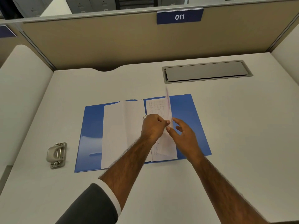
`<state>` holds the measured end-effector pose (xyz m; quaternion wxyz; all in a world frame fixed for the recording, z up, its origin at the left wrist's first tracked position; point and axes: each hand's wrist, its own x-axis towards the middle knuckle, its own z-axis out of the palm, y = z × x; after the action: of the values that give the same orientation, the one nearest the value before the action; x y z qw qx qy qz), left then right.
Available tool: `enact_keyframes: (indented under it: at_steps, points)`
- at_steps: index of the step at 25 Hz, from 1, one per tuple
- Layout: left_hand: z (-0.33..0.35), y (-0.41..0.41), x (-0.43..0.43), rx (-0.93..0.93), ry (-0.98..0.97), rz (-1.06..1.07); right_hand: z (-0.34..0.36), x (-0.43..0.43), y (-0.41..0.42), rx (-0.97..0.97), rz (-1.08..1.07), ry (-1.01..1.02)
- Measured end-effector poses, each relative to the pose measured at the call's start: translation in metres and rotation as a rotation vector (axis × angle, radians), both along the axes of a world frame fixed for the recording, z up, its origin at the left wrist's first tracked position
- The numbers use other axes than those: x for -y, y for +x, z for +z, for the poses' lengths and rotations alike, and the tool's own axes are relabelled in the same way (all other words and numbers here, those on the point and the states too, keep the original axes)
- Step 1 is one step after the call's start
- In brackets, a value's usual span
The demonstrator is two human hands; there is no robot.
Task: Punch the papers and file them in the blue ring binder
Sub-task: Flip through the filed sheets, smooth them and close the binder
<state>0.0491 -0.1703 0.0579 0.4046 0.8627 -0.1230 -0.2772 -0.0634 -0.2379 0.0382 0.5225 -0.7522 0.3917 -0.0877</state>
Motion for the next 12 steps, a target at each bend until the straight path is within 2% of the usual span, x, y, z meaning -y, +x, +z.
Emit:
enact_keyframes:
  at_steps: [4, 6, 12]
  points:
    - [0.002, -0.002, -0.005, -0.107, -0.202, 0.082, 0.000, 0.001, 0.001, -0.037, -0.007, 0.031]
    - [0.004, 0.000, -0.015, -0.108, -0.232, 0.108, 0.000, 0.005, 0.000, -0.068, -0.063, 0.002]
    - [-0.003, 0.049, -0.102, 0.149, 0.009, 0.193, 0.000, 0.019, -0.006, -0.121, -0.170, -0.104]
